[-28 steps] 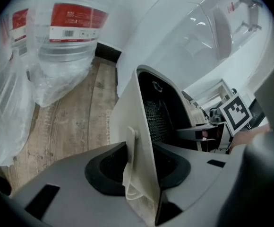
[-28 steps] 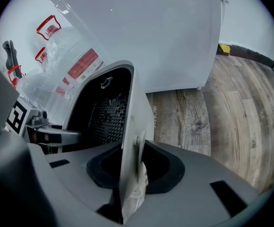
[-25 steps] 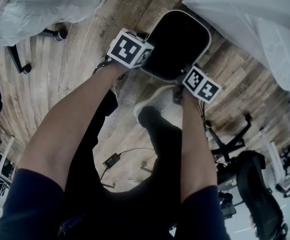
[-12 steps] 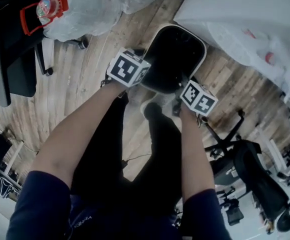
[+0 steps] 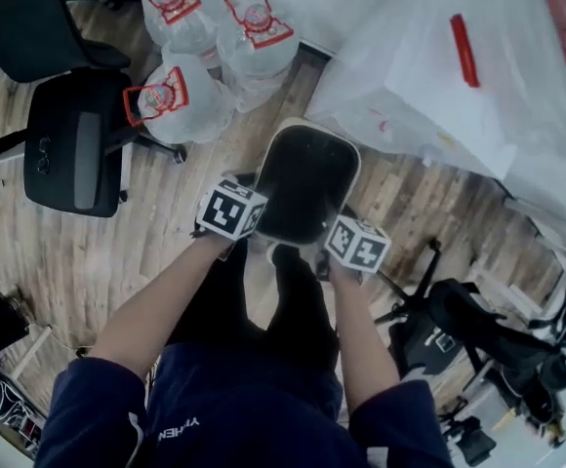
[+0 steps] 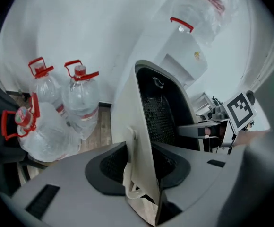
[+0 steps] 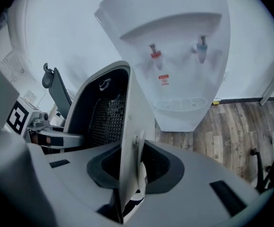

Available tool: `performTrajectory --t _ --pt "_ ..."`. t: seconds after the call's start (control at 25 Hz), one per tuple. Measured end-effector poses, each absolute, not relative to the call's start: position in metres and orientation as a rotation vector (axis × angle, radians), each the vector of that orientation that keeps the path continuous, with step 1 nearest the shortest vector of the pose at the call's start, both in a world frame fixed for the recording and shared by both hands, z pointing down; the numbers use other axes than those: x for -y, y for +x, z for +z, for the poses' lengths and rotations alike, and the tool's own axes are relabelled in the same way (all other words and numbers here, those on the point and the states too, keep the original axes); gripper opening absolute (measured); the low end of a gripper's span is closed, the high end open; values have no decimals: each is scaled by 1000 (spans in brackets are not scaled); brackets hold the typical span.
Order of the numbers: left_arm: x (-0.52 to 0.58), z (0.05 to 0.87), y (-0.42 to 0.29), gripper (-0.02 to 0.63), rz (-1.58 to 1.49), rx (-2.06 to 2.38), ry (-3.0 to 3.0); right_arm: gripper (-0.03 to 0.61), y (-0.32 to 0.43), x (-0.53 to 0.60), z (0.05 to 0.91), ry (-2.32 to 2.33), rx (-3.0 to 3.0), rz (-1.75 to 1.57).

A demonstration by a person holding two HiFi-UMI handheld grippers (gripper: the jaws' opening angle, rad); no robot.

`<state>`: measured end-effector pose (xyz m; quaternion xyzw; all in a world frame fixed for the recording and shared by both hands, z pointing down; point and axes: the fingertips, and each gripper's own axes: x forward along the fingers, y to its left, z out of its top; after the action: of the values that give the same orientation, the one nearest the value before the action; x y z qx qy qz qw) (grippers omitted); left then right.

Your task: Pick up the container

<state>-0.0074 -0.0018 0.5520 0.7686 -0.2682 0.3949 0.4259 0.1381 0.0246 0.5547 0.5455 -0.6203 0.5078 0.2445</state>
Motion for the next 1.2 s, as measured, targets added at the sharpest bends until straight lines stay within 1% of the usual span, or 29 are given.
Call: performTrajectory --t 0.32,0.6,0.92,1.2 --pt "-4 429 -17 150 978 708 1955 89 130 -28 425 1520 1725 1319" --pt "-1 346 -30 149 941 773 1998 84 117 -29 355 1553 1771 1336" --pt "-6 289 -36 144 878 798 2036 83 108 -34 301 1573 1820 1293" --pt "-2 270 -34 141 847 808 2069 83 111 -31 278 1616 1823 1248"
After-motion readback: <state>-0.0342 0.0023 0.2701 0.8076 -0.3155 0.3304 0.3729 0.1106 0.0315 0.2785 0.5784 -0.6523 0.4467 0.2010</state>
